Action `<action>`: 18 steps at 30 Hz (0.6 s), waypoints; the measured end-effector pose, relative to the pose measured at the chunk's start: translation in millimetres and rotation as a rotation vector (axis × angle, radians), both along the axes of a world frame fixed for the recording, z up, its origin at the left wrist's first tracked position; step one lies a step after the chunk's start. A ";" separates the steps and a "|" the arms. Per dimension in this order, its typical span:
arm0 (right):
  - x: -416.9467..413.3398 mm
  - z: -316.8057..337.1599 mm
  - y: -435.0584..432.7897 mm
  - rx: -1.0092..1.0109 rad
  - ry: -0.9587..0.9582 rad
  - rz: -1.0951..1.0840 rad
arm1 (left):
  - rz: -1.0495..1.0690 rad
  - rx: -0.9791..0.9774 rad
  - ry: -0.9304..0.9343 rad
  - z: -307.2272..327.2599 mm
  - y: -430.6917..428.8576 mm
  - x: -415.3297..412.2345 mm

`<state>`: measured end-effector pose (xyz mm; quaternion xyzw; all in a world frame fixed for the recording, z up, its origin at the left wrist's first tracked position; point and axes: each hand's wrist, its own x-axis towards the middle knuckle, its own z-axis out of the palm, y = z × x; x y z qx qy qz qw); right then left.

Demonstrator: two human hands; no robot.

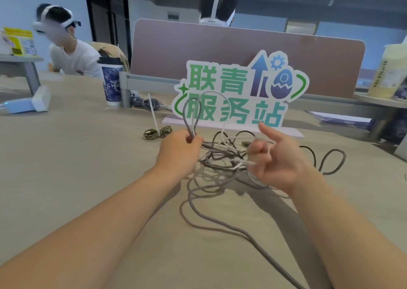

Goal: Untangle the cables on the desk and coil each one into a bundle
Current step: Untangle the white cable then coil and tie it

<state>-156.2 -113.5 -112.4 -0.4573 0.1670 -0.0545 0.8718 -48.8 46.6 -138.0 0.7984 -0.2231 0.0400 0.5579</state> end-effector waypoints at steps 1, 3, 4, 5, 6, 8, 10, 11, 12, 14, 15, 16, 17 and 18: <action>-4.8 -0.2 -1.2 -0.235 0.077 0.187 | -0.001 0.014 -0.008 -0.2 1.5 -0.1; -9.7 -1.1 -0.5 -0.592 0.188 0.376 | -0.003 0.080 -0.056 -0.4 4.4 -1.3; -8.9 -1.6 0.2 -0.654 0.188 0.369 | -0.006 0.109 -0.082 -0.8 5.5 -1.1; -6.8 -1.6 0.5 -0.653 0.142 0.307 | -0.005 0.117 -0.092 -1.0 6.1 0.4; -4.7 -1.3 -0.9 -0.591 0.065 0.212 | 0.009 0.108 -0.084 -0.6 7.2 2.9; -1.4 -0.7 -9.5 -0.316 -0.146 -0.020 | 0.070 0.069 -0.055 2.7 10.3 10.1; -1.6 -0.2 -21.0 0.064 -0.349 -0.216 | 0.117 0.052 -0.057 4.6 13.3 15.9; -2.8 -0.2 -26.4 0.248 -0.406 -0.263 | 0.123 0.059 -0.072 4.8 13.6 16.4; -5.4 -0.8 -30.8 0.377 -0.416 -0.281 | 0.119 0.075 -0.088 4.8 12.8 15.9; -11.5 -3.9 -36.2 0.428 -0.332 -0.205 | 0.103 0.092 -0.089 3.3 10.0 13.9; -14.0 -5.1 -37.2 0.385 -0.288 -0.146 | 0.099 0.091 -0.076 2.5 8.8 12.9; -14.9 -5.6 -38.0 0.341 -0.269 -0.115 | 0.099 0.094 -0.067 1.9 8.2 12.8; -14.4 -5.5 -38.2 0.313 -0.275 -0.131 | 0.101 0.097 -0.064 1.9 8.3 13.1; -12.7 -5.3 -39.2 0.320 -0.310 -0.198 | 0.103 0.096 -0.063 1.8 8.8 14.0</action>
